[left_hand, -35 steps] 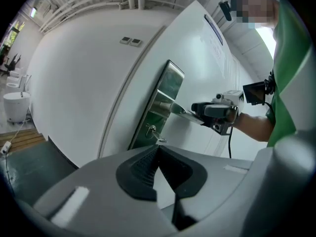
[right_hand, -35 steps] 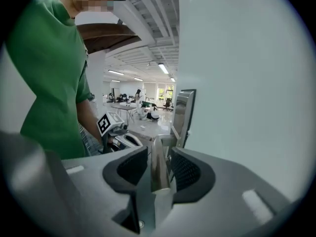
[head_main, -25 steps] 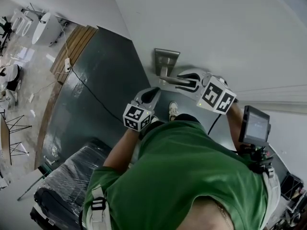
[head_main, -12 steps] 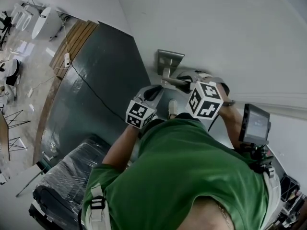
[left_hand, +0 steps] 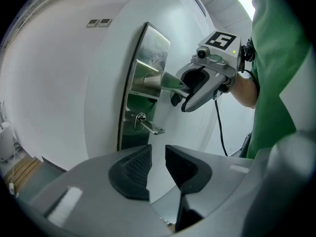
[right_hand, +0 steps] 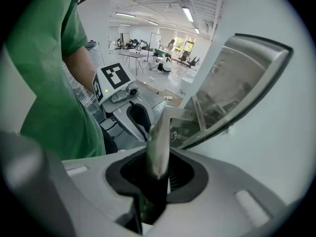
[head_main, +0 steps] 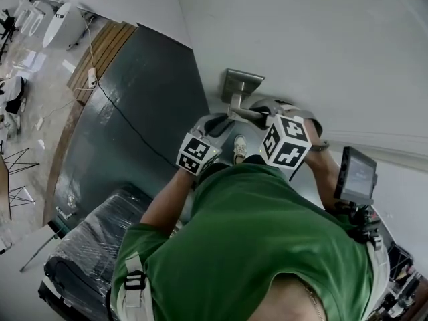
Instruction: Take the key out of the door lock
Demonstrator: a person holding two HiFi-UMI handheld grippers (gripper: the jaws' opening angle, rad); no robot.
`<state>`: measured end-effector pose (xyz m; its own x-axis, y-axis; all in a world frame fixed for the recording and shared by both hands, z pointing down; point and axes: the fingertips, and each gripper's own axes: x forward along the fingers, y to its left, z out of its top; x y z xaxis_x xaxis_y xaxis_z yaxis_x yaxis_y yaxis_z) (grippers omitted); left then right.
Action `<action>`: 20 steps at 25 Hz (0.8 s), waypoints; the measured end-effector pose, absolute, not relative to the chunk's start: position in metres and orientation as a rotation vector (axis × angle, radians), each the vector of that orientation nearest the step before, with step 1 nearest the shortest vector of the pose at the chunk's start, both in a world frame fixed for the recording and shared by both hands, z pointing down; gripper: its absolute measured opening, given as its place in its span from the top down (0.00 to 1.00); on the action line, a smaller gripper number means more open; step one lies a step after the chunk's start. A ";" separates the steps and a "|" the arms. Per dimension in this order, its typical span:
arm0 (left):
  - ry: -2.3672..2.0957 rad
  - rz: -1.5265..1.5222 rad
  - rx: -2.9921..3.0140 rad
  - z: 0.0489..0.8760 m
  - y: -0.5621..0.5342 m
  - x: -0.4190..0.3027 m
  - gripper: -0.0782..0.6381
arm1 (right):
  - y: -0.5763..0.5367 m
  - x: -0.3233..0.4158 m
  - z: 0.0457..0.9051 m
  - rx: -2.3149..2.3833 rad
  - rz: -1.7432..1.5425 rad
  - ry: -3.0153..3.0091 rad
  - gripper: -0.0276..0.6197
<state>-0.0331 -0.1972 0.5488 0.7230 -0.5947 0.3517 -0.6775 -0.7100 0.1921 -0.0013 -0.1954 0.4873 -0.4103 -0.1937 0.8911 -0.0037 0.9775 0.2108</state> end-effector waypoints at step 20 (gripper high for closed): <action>-0.768 -0.233 2.208 0.521 -0.220 -0.033 0.74 | -0.192 -0.004 0.488 0.126 -0.184 -1.996 0.82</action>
<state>-0.0333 -0.2199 0.5212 0.8015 -0.5935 0.0736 -0.4520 -0.5206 0.7243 -0.0040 -0.1923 0.4875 -0.4178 -0.1717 0.8921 -0.0057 0.9824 0.1865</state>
